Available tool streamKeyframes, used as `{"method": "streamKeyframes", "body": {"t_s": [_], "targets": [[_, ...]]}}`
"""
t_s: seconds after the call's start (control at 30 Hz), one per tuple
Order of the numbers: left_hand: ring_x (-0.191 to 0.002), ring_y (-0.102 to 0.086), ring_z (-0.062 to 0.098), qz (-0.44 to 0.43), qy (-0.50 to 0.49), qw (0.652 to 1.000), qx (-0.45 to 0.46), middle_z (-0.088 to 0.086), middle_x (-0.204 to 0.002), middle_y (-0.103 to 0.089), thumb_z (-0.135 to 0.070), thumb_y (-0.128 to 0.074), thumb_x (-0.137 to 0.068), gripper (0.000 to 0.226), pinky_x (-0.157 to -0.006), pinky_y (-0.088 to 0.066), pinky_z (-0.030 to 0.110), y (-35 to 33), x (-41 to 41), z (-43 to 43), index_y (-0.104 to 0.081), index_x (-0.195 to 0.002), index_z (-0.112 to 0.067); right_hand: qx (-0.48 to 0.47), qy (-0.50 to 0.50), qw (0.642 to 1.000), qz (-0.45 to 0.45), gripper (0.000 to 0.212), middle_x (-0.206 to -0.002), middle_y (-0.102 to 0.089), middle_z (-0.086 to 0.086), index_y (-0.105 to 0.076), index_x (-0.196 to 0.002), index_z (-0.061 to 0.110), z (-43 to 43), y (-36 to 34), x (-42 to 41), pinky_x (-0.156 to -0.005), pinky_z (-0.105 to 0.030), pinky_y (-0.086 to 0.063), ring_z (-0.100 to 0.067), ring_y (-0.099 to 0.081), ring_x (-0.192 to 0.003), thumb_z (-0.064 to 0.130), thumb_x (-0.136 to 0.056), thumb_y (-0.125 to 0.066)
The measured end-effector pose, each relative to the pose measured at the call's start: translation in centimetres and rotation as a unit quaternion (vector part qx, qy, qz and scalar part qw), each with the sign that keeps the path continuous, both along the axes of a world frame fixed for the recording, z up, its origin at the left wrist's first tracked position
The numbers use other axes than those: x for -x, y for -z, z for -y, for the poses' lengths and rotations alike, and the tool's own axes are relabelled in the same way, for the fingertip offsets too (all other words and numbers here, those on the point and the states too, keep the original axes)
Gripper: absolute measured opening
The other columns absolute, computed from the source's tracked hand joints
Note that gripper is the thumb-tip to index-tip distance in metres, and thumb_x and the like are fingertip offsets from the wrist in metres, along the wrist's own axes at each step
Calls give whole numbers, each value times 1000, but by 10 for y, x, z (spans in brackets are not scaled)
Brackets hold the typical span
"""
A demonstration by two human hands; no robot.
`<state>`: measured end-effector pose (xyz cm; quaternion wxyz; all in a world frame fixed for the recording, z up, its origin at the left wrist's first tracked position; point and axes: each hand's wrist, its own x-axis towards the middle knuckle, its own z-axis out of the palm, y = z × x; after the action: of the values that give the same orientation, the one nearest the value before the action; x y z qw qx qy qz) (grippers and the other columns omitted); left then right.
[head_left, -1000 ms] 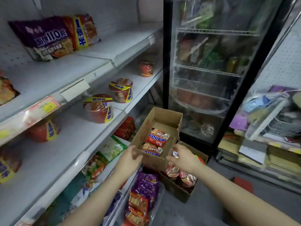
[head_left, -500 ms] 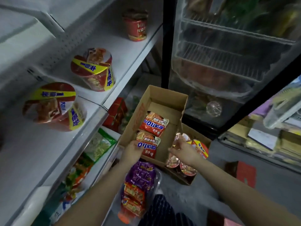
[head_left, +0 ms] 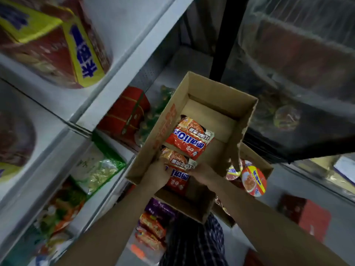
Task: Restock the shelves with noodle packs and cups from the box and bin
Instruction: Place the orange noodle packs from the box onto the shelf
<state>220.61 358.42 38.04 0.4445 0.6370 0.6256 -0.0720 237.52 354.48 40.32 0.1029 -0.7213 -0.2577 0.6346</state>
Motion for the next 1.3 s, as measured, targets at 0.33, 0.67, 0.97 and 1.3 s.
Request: {"method": "streamKeyframes", "body": {"t_s": [0.33, 0.67, 0.97, 1.3], "targets": [[-130, -48, 34, -80, -66, 987, 127, 11, -147, -43, -38, -59, -89, 75, -108, -41, 42, 119, 2, -43, -25, -151, -12, 117, 200, 973, -13, 65, -120, -63, -15, -48, -133, 7, -28, 141, 23, -91, -42, -56, -29, -66, -101, 14, -77, -80], [-135, -43, 29, -29, -24, 992, 117, 7, -150, -42, -45, -64, -79, 80, -113, -37, 48, 52, -21, -33, -30, -149, -27, 55, 80, 994, 46, 43, -112, -68, -8, -57, -117, 17, -39, 95, 1, -96, -44, -52, -27, -67, -101, 33, -81, -76], [-117, -58, 24, 40, -95, 984, 142, 5, -129, -62, -25, -62, -93, 44, -104, -44, 37, -94, -28, -1, -50, -135, -17, -2, -13, 996, 86, 50, -118, -63, -12, -52, -128, 8, -52, -80, -34, -86, -38, -55, -27, -63, -105, 13, -84, -75], [-138, -43, 22, 37, -13, 984, -174, 4, -154, -39, -56, -68, -84, 92, -112, -39, 44, -261, 3, -4, -21, -154, -21, -149, -283, 945, 71, 56, -107, -68, -6, -54, -122, 12, -78, -288, -58, -75, -31, -58, -18, -69, -88, 7, -74, -81]]}}
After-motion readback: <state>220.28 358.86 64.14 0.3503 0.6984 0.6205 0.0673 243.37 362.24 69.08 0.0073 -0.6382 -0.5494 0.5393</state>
